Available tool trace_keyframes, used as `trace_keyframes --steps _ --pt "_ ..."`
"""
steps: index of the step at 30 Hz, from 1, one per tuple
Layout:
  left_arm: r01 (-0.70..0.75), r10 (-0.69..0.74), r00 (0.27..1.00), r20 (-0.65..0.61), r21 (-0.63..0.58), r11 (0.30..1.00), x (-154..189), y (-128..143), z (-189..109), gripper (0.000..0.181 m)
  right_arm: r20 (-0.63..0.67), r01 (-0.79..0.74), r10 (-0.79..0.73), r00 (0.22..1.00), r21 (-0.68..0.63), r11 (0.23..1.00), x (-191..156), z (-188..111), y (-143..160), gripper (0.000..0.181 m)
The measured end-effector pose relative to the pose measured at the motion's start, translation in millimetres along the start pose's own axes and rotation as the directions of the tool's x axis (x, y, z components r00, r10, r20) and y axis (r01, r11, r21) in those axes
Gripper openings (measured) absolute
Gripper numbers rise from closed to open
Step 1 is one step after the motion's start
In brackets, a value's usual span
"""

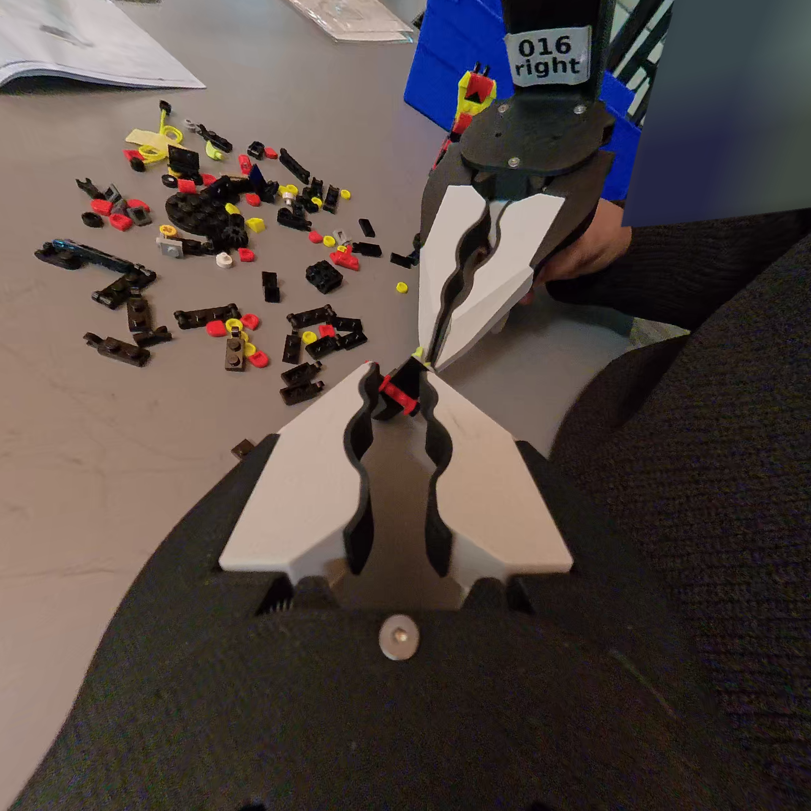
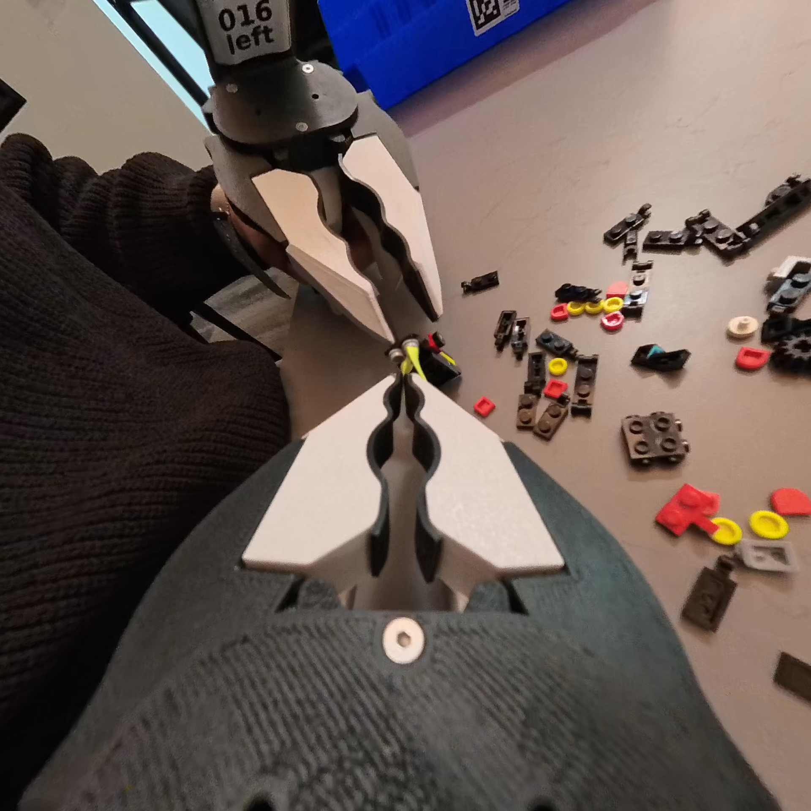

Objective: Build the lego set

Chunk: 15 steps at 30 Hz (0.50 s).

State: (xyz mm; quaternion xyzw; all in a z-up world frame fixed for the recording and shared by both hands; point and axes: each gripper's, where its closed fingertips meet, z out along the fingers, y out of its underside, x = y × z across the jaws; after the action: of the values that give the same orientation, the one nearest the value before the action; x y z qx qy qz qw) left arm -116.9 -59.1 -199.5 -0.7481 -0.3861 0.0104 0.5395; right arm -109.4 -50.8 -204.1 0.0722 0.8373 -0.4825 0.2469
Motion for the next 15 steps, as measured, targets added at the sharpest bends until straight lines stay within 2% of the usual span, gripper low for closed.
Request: trace_keyframes --steps 6,15 --pt "-0.05 0.049 0.999 -0.021 -0.038 0.998 6.5 6.2 0.8 0.026 0.005 -0.022 0.022 1.0 0.012 1.0 1.9 -1.3 -1.6 0.0" --pt "-0.155 0.155 0.988 -0.006 -0.077 0.985 -0.7 3.5 0.5 0.029 0.005 -0.024 0.024 1.0 0.015 1.0 2.1 -1.9 -1.9 0.0"
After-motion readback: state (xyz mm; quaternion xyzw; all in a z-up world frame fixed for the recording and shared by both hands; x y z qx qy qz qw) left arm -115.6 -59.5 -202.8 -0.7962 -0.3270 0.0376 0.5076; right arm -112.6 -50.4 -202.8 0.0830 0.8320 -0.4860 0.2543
